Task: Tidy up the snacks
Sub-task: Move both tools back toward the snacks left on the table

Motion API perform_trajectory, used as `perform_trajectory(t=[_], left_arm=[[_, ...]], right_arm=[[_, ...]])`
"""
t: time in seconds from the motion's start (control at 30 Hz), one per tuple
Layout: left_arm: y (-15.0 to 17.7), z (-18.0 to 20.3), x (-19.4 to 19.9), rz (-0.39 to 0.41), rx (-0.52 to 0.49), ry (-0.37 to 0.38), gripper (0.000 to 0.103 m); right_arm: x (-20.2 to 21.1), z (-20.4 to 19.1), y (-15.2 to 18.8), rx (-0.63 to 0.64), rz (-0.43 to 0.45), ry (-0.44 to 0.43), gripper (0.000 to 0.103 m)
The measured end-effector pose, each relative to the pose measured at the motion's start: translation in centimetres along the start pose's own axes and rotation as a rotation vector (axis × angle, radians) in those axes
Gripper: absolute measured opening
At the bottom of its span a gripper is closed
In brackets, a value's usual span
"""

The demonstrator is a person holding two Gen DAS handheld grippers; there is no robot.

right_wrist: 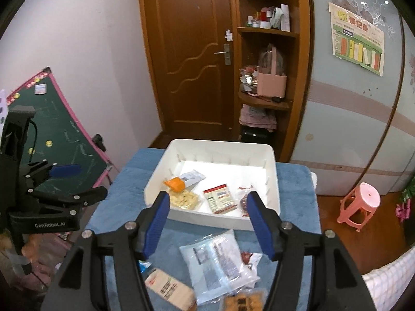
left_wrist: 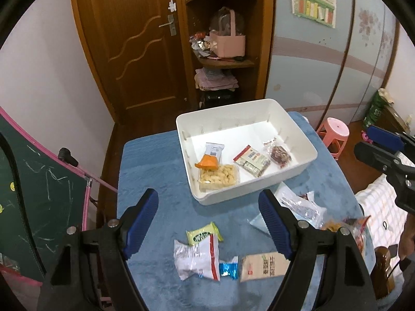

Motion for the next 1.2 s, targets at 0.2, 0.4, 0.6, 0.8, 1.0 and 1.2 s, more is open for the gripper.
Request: perform_trajectory(t=[0.2, 0.4, 0.6, 0.8, 1.0, 1.2], left_arm=[[2.4, 0.0, 1.9, -0.014, -0.001, 0.018, 0.081], [5.8, 0.4, 1.9, -0.059, 0.000, 0.040, 0.081], [8.5, 0.1, 0.7, -0.107, 0.023, 0.038, 0.081], [10.3, -1.4, -1.1, -0.154, 0.065, 0.016, 0.081], [13.8, -2.5, -4.4, -0.285, 0.153, 0.052, 0.081], [16.6, -2.8, -7.7, -0.376, 0.198, 0.056, 0.081]], right_arm=[[1.5, 0.1, 1.2, 0.000, 0.004, 0.018, 0.075], [2.6, 0.5, 2.9, -0.008, -0.022, 0.024, 0.075], [2.7, 0.8, 4.6, 0.014, -0.053, 0.037, 0.075], [2.1, 1.4, 5.9, 0.038, -0.072, 0.050, 0.075], [0.0, 2.1, 7.7, 0.051, -0.137, 0.045, 0.075], [-3.0, 2.6, 9.4, 0.048, -0.217, 0.018, 0.075]])
Point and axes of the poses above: each gripper's, at about its wrist camera, not at the fingertips, and x roughly against the way its jaws point, z to its right, y to its underside, the point moved 6 cm from there along -x, roughly the way its jaws point, and after that the axes turned 12 degrees about z, right-handed, at the moved point
